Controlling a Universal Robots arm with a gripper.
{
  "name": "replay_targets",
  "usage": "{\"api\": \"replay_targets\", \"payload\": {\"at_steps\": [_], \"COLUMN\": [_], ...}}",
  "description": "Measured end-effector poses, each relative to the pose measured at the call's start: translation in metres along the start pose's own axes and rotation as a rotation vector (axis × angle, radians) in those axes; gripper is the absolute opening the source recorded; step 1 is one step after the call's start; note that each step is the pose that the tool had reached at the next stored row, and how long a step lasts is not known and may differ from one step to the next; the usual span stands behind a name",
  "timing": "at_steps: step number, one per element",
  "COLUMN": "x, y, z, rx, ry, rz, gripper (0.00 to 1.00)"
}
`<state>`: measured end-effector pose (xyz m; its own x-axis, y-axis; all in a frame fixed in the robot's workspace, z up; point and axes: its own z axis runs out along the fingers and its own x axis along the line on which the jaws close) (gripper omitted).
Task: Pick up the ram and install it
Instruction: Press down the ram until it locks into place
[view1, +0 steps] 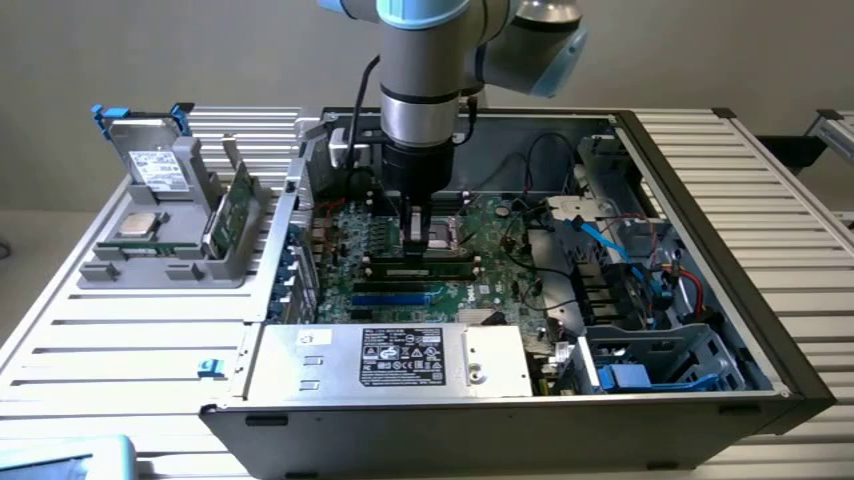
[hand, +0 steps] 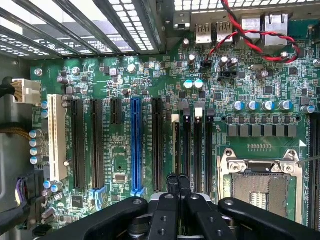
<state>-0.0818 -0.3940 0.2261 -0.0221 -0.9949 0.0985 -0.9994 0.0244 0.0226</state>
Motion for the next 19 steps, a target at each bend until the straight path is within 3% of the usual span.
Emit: {"api": "replay_targets", "payload": {"at_steps": [7,19], "x": [0.002,0.002], "y": [-0.0062,-0.0086], "z": [-0.0219,-0.0232], "rx": [-0.0003,-0.0003], "ry": [0.0008,0.0008], "rz": [0.0,0.0], "gripper": [0.11,0.11]}}
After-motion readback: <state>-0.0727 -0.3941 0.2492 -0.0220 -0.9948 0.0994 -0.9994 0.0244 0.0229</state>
